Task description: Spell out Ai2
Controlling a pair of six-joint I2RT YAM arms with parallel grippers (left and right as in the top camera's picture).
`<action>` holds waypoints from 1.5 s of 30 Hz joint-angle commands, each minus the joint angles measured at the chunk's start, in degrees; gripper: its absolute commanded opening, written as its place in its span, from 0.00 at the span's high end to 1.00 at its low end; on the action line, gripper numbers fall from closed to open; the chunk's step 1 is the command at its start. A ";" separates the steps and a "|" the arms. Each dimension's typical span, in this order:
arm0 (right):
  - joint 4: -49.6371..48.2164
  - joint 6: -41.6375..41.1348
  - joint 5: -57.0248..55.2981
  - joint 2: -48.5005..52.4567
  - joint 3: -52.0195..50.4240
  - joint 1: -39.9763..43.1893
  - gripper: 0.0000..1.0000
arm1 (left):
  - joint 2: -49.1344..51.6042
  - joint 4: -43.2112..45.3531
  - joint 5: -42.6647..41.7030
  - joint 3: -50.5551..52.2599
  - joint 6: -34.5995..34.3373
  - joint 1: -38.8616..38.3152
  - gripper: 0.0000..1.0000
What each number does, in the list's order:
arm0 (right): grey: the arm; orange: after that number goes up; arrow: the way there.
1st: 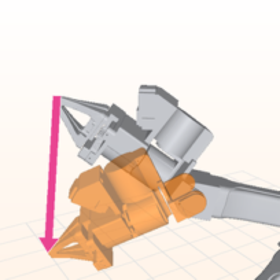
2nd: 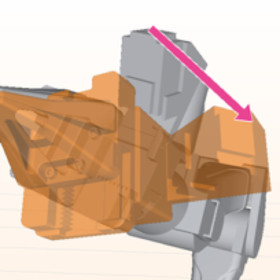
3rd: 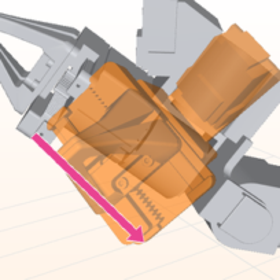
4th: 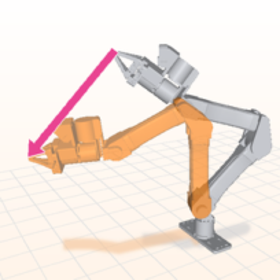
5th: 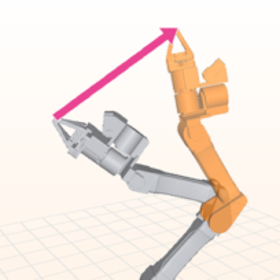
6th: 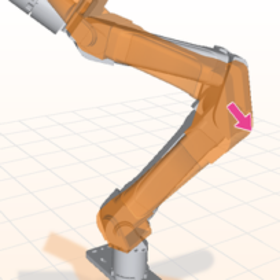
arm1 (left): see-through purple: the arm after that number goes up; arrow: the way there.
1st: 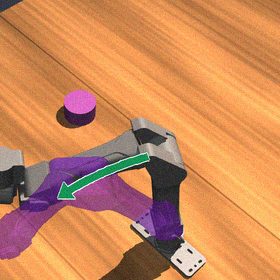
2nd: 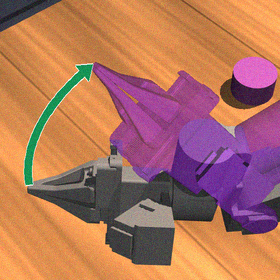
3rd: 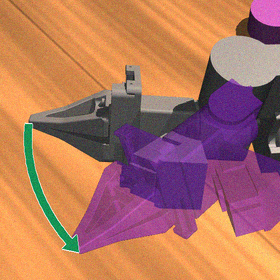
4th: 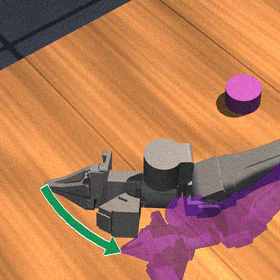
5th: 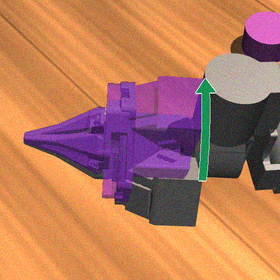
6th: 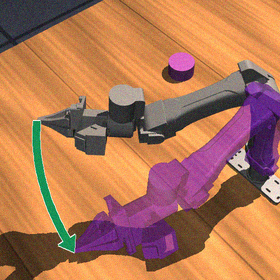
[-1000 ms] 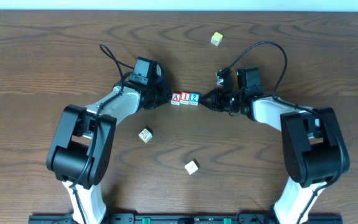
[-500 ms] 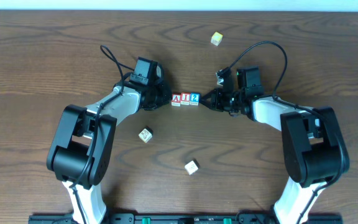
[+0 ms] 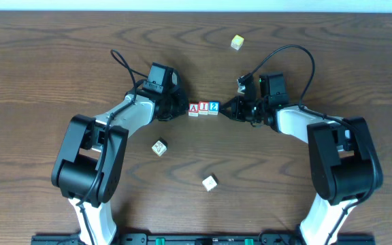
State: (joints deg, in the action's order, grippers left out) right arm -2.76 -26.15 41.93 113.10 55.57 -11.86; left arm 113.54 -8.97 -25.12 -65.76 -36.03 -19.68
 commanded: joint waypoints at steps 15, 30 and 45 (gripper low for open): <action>7.72 3.08 3.39 0.70 3.93 7.04 0.82 | -0.48 -1.27 4.92 -0.04 0.11 2.84 0.92; 60.28 24.50 -13.99 -12.26 33.22 11.34 0.99 | -27.15 -9.46 4.79 -5.35 16.33 11.69 0.95; 83.69 18.95 -32.52 -75.19 25.09 4.11 0.98 | -79.36 -46.99 8.17 -5.05 30.93 18.16 0.94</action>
State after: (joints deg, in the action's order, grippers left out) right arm 79.94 -4.14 13.37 43.51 84.23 -6.83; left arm 38.68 -53.93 -19.25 -70.91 -8.69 -1.91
